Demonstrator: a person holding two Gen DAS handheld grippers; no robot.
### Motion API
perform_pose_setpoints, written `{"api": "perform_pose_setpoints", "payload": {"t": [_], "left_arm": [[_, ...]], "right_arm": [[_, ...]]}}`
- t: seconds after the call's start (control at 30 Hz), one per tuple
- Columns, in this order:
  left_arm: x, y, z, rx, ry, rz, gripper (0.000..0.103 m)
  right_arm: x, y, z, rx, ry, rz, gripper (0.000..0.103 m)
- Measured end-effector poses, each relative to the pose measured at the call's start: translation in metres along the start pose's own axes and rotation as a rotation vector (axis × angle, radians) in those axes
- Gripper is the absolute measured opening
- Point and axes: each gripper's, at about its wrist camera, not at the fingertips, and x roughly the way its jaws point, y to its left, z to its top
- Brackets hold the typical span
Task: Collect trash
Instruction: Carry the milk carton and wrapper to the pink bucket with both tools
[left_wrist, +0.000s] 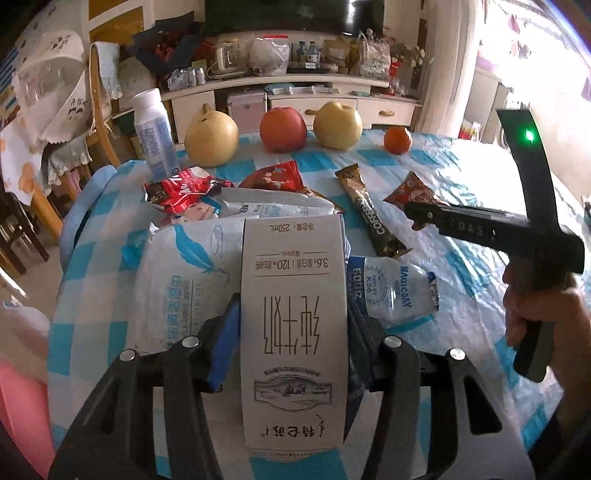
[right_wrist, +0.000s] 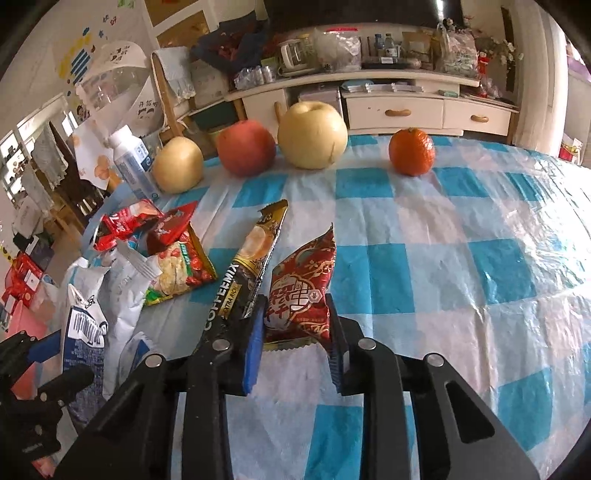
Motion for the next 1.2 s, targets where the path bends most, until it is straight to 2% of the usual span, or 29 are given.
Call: {"api": "perform_pose_setpoints", "payload": {"t": [0.17, 0.57, 0.77, 1.0, 1.2], "left_arm": [[-0.015, 0.013, 0.001, -0.033, -0.036, -0.005, 0.054], [-0.068, 0.071, 0.003, -0.139, -0.148, 0.035, 0.054], [-0.095, 0.117, -0.007, -0.214, -0.192, 0.13, 0.054], [-0.129, 0.185, -0.024, -0.338, -0.232, 0.286, 0.054], [-0.154, 0.241, -0.049, -0.447, -0.236, 0.433, 0.054]], "right_arm": [[-0.017, 0.01, -0.004, -0.011, -0.027, 0.003, 0.03], [-0.044, 0.087, -0.016, -0.133, -0.069, 0.051, 0.03], [-0.048, 0.141, -0.025, -0.195, -0.064, 0.121, 0.03], [-0.057, 0.228, -0.036, -0.301, -0.058, 0.247, 0.03], [-0.063, 0.312, -0.045, -0.425, -0.051, 0.35, 0.03]]}}
